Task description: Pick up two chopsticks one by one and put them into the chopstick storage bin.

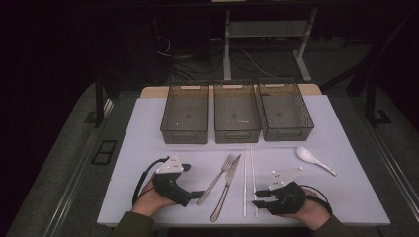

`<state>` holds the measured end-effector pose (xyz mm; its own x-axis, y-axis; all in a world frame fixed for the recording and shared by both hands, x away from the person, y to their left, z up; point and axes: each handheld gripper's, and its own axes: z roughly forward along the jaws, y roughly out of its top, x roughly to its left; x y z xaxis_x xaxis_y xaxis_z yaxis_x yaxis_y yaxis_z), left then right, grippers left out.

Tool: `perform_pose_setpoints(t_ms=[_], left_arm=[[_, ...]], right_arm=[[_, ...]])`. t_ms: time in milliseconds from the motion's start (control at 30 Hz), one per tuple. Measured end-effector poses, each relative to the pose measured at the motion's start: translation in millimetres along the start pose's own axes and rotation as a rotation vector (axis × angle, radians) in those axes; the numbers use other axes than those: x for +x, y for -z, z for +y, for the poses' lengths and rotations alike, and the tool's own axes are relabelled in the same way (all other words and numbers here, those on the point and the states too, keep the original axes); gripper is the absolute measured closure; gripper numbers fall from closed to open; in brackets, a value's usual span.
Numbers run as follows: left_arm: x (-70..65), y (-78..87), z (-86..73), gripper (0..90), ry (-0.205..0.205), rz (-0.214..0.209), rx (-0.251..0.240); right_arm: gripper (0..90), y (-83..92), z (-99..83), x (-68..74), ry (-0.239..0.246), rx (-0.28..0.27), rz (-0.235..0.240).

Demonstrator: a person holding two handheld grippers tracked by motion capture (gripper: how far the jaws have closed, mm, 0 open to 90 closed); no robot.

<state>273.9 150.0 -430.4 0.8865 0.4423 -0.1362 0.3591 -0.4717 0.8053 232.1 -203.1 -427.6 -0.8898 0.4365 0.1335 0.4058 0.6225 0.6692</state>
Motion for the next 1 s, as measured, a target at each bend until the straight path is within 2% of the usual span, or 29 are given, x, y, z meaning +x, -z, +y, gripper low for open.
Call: perform_pose_setpoints(t_ms=[33, 133, 167, 200, 233, 267, 300, 333, 367, 400, 433, 467, 500, 533, 567, 600, 667, 700, 800, 1000], left_arm=[[-0.1, 0.0, 0.0, 0.0, 0.0, 0.0, -0.001], [-0.1, -0.3, 0.1, 0.0, 0.0, -0.001, 0.002], [0.2, -0.5, 0.1, 0.0, -0.002, -0.001, 0.002], [0.1, -0.7, 0.2, 0.0, -0.002, -0.002, 0.002], [0.1, -0.8, 0.3, 0.0, -0.004, -0.001, 0.001], [0.0, -1.1, 0.2, 0.0, -0.001, -0.002, -0.002], [0.1, -1.0, 0.2, 0.0, -0.001, -0.001, 0.002], [0.3, -1.1, 0.3, 0.0, 0.0, -0.001, 0.0], [0.3, -1.1, 0.3, 0.0, 0.0, -0.001, 0.0], [0.3, -1.1, 0.3, 0.0, 0.0, -0.001, -0.002], [0.1, -1.2, 0.2, 0.0, 0.004, -0.002, -0.005], [0.2, -1.1, 0.1, 0.0, 0.002, -0.002, -0.004], [0.2, -1.2, 0.1, 0.0, 0.003, -0.002, -0.005], [0.3, -1.1, 0.1, 0.0, 0.004, -0.002, -0.006], [0.4, -0.9, 0.1, 0.0, 0.004, -0.002, -0.007], [0.5, -0.8, 0.1, 0.0, 0.004, -0.003, -0.007], [0.6, -1.0, 0.0, 0.0, 0.007, -0.004, -0.009], [0.9, -0.9, 0.0, 0.0, 0.003, -0.004, -0.009], [0.7, -0.8, -0.2, 0.0, 0.008, -0.005, -0.01], [0.7, -0.7, 0.0, 0.0, 0.009, -0.007, -0.012]], right_arm=[[61.2, 0.0, 0.0, 0.0, 0.0, 0.0, 0.0], [58.4, -1.2, 2.5, -7.2, -0.027, -0.013, -0.058], [57.2, -1.4, 6.7, -18.5, -0.067, -0.025, -0.102], [57.2, -1.4, 6.7, -18.5, -0.067, -0.025, -0.102], [57.0, -2.0, 9.2, -24.7, -0.088, -0.028, -0.123], [56.7, -3.8, 14.5, -37.8, -0.124, -0.038, -0.17], [56.7, -3.8, 14.5, -37.8, -0.124, -0.038, -0.17], [57.4, -5.4, 19.1, -52.7, -0.175, -0.05, -0.225], [57.4, -5.4, 19.1, -52.7, -0.175, -0.05, -0.225], [59.2, -8.6, 24.1, -66.6, -0.211, -0.066, -0.271], [59.9, -10.7, 26.7, -73.4, -0.23, -0.073, -0.288], [60.4, -13.2, 29.4, -79.8, -0.248, -0.078, -0.298], [60.4, -13.2, 29.4, -79.8, -0.248, -0.078, -0.298], [61.6, -20.1, 34.9, -90.6, -0.275, -0.088, -0.316], [61.6, -20.1, 34.9, -90.6, -0.275, -0.088, -0.316], [62.6, -28.0, 40.2, -100.4, -0.304, -0.09, -0.332], [63.6, -31.8, 42.4, -104.5, -0.314, -0.092, -0.337], [65.1, -39.3, 45.9, -110.8, -0.337, -0.093, -0.342], [67.6, -47.2, 49.6, -116.7, -0.362, -0.093, -0.354], [72.2, -53.9, 54.7, -120.5, -0.363, -0.065, -0.383]])
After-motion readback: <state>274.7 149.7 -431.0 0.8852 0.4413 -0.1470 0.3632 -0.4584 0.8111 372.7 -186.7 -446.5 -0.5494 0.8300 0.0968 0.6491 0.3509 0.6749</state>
